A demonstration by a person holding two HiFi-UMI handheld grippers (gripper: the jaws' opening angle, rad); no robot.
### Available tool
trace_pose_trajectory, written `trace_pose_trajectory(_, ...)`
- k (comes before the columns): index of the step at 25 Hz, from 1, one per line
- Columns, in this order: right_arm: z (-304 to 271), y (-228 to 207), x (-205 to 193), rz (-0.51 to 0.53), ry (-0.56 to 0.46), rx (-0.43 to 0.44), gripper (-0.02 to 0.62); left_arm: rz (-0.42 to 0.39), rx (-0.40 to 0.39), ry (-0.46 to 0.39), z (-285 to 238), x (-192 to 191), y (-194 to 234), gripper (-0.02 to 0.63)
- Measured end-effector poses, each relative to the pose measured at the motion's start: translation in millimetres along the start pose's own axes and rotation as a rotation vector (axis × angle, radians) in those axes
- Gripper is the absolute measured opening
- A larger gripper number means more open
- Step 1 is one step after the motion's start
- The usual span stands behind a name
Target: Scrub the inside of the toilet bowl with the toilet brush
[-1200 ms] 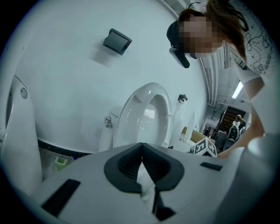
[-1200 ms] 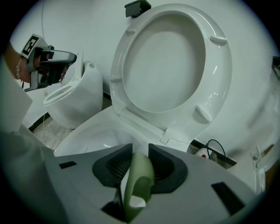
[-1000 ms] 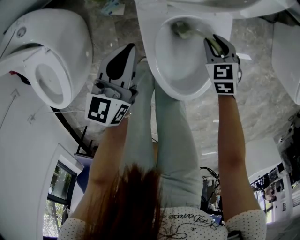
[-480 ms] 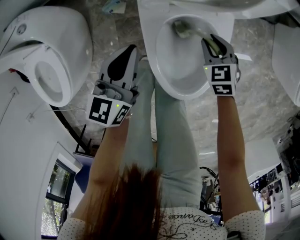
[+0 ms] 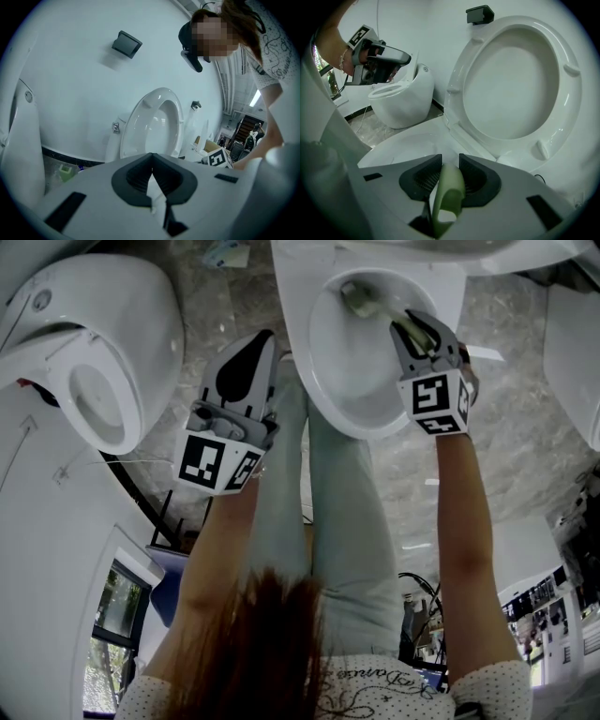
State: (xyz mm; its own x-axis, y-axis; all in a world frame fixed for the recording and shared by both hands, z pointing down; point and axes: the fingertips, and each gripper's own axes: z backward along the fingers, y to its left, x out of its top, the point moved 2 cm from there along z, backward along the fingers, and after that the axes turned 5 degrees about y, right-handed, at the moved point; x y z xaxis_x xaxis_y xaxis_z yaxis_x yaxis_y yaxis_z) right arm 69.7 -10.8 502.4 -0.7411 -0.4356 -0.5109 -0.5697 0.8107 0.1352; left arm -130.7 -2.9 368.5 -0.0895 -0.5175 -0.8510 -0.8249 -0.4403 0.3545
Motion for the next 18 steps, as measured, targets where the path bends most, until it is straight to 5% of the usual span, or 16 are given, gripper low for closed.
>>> trace_pose_trajectory(10, 10, 4, -14, -0.012, -0.001, 0.019, 0.124, -0.007, -0.007, 0.001, 1, -3, -6, 0.003)
trace_pose_trajectory(18, 44, -24, -24, -0.268, -0.042, -0.060, 0.126, -0.022, -0.021, -0.003, 4, 6, -15, 0.003)
